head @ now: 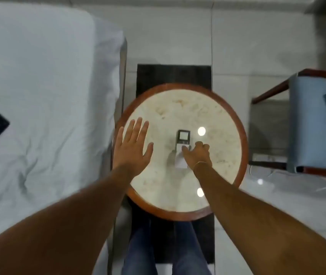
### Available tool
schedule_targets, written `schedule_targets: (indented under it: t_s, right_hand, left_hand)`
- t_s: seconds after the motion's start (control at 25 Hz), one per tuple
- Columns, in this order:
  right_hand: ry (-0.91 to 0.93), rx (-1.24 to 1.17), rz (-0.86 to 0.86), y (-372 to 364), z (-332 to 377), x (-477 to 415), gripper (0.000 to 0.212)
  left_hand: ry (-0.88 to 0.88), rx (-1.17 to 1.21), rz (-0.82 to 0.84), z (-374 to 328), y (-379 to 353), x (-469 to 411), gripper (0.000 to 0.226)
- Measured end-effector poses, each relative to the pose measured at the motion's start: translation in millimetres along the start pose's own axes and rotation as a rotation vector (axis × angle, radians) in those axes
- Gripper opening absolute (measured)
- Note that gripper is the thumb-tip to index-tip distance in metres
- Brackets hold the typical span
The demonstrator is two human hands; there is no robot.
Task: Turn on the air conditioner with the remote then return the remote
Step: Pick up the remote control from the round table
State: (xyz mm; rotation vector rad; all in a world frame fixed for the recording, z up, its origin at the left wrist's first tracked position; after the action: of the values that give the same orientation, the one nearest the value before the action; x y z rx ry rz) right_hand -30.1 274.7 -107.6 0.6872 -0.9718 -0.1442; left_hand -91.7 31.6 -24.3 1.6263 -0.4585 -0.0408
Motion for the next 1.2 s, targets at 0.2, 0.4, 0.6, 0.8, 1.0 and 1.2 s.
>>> schedule_targets:
  t_s: [0.2, 0.4, 0.6, 0.8, 1.0, 1.2]
  right_hand:
    - [-0.099, -0.034, -0.092, -32.0, -29.2, -19.2, 0.081]
    - [-0.024, 0.077, -0.164, -34.6, -4.5, -30.8, 0.08]
    - [-0.029, 0.039, -0.116, -30.7, 4.0, -22.2, 0.075]
    - [0.052, -0.269, -0.009, 1.5, 45.0, 9.0, 0.063]
    - [0.119, -0.585, 0.202, 60.8, 133.2, 50.1, 0.046]
    - [0.246, -0.765, 0.266, 136.1, 240.5, 119.3, 0.035]
  left_hand:
    - [0.079, -0.052, 0.108, 8.9, -62.9, 6.6, 0.073]
    - [0.216, 0.009, 0.186, 8.9, -82.6, 2.6, 0.075]
    - [0.198, -0.048, 0.19, 2.0, -61.0, 4.2, 0.074]
    - [0.177, -0.112, 0.145, 11.6, 1.3, 5.7, 0.072]
    - [0.204, -0.138, -0.002, 40.5, 113.5, -20.2, 0.074]
    - [0.214, -0.182, -0.2, 45.9, 246.7, -49.7, 0.071]
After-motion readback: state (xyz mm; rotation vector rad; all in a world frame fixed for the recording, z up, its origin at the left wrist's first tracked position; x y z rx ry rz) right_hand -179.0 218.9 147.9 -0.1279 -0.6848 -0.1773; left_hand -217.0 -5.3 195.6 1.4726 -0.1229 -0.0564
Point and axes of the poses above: each hand's wrist, its own x-axis away from the middle knuckle, its own y-axis out of the back of the hand, z = x × y, the point moved 10 cm from there along -x, towards the middle knuckle, and after that the axes turned 7 degrees about -x, right-handed, at the moved point
